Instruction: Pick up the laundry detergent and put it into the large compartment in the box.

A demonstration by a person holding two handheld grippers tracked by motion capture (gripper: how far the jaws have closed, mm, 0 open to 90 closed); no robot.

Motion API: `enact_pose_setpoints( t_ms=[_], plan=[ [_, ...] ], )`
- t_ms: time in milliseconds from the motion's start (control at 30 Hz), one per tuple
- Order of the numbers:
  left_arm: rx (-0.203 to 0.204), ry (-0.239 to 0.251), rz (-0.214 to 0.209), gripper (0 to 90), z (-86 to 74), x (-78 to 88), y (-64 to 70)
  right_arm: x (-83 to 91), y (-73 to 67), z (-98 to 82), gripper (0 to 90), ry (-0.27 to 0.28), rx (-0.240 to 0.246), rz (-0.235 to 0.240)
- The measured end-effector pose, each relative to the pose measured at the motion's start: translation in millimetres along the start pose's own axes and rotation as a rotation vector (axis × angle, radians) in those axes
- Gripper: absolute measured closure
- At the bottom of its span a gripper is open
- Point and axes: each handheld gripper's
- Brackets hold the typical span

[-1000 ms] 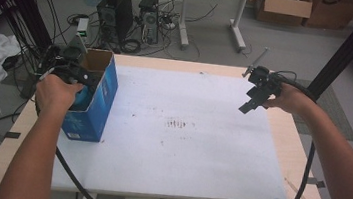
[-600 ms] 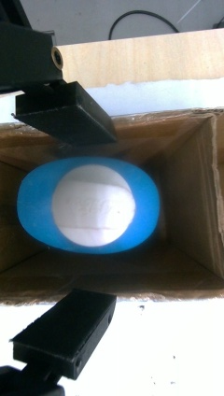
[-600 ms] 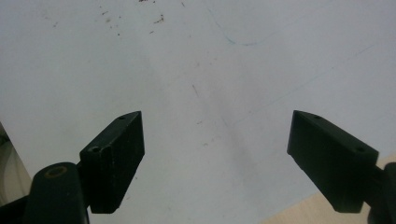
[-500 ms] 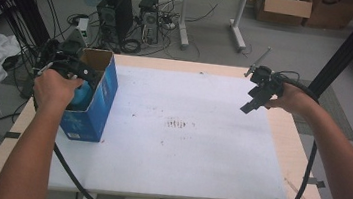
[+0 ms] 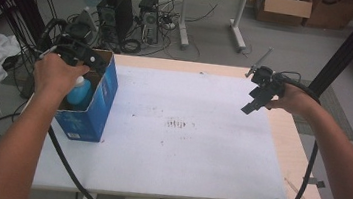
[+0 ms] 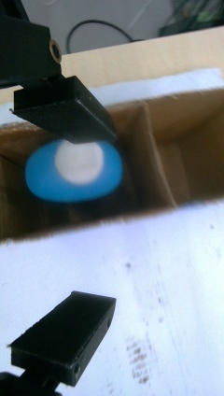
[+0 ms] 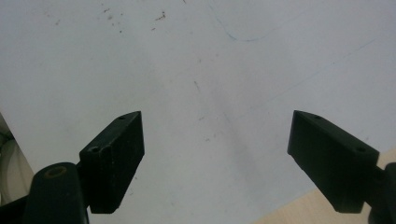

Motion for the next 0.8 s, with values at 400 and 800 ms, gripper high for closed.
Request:
enact_pose_setpoints(
  t_ms=[400, 800],
  plan=[
    [-0.162, 0.019, -0.088, 18.1, 29.1, 11.9, 44.9, 1.8, -3.0, -1.1, 18.7, 0.003, -0.002, 0.004],
    [-0.365, 0.032, -0.177, 18.0, 60.6, 4.0, 102.8, 4.9, -0.7, -5.4, 18.6, 0.003, -0.019, 0.001]
  ],
)
Point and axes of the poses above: each handheld gripper's, and its own axes: x roughly backward along the jaws, z roughly out of its top, y roughly to its right, and after that the axes turned 2 degrees about z, right-handed
